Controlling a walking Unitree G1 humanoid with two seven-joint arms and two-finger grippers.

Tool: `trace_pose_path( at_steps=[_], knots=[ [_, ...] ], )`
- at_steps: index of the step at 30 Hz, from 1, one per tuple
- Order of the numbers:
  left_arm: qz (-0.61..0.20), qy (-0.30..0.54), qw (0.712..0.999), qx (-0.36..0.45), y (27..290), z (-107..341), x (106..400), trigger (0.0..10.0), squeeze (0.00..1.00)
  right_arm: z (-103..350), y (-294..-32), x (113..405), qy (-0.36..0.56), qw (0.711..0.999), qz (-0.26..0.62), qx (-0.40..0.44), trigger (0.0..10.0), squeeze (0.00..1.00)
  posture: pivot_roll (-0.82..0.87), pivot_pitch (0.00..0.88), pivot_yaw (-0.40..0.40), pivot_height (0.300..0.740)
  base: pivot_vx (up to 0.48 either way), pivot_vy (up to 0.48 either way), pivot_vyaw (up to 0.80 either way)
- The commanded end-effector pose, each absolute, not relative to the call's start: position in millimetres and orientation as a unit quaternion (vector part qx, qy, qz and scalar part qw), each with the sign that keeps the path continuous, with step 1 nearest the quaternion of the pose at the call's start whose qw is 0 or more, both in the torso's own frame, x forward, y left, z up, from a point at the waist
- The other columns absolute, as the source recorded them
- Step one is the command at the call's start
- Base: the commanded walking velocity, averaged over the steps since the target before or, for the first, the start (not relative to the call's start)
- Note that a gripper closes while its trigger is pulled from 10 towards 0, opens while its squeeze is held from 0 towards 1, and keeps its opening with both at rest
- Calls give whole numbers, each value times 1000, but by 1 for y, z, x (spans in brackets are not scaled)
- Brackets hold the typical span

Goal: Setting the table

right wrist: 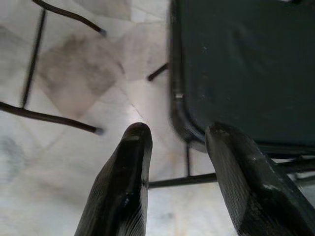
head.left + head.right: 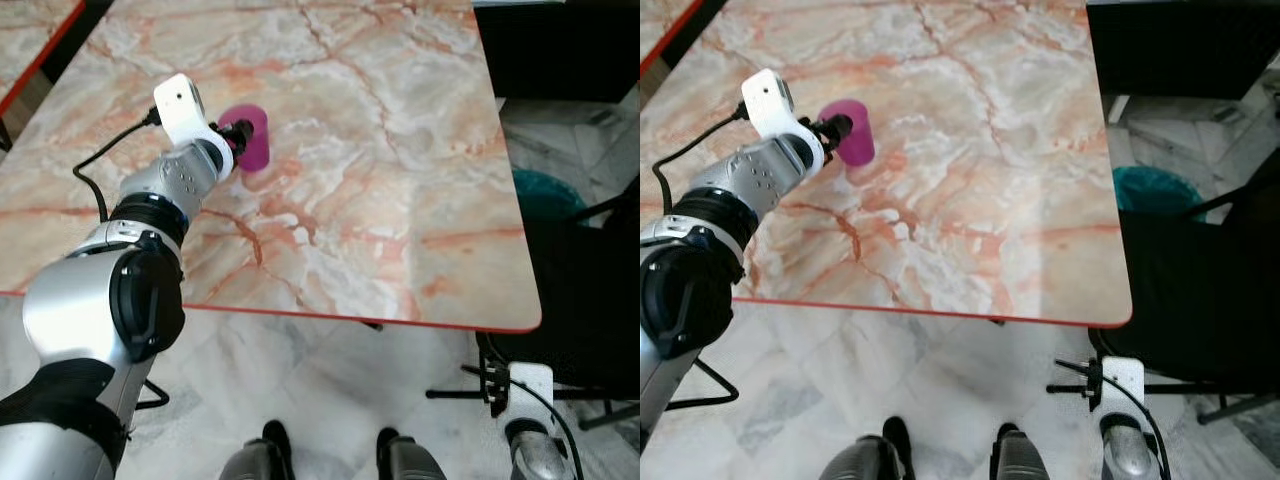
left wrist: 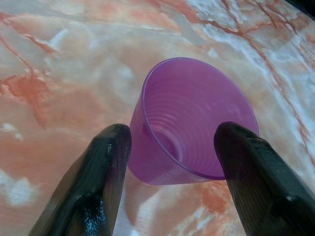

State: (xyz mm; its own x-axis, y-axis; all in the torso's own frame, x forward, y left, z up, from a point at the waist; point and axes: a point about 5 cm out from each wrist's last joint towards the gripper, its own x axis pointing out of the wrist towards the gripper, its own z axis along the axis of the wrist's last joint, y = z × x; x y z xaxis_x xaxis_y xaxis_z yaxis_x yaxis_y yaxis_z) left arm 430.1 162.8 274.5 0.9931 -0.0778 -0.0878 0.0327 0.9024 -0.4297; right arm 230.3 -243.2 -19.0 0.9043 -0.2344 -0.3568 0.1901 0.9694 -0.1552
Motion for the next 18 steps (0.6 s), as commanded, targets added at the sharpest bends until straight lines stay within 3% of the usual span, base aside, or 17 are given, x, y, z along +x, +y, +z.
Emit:
trace_pose_path(
  at_steps=[1,15,16,17,18],
  knots=[
    [-20,54,976,-212,168,277,430,10000,0,-27,-236,223,207,973,-92,-54,10000,0,-206,289,51,740,0,0,0],
    [0,36,981,-191,178,292,430,10000,0,-11,-233,241,175,981,-67,-51,10000,0,-189,301,48,740,0,0,0],
    [2,36,981,-191,179,292,430,8784,0,-12,-233,240,176,981,-67,-51,10000,0,-189,301,48,740,0,0,0],
    [2,36,981,-192,179,292,430,5765,0,-12,-233,239,177,981,-67,-50,10000,0,-190,302,50,740,0,0,0],
    [2,36,981,-192,179,291,430,5765,0,-12,-233,239,178,980,-68,-50,10000,0,-190,302,50,740,0,0,0]
  ],
)
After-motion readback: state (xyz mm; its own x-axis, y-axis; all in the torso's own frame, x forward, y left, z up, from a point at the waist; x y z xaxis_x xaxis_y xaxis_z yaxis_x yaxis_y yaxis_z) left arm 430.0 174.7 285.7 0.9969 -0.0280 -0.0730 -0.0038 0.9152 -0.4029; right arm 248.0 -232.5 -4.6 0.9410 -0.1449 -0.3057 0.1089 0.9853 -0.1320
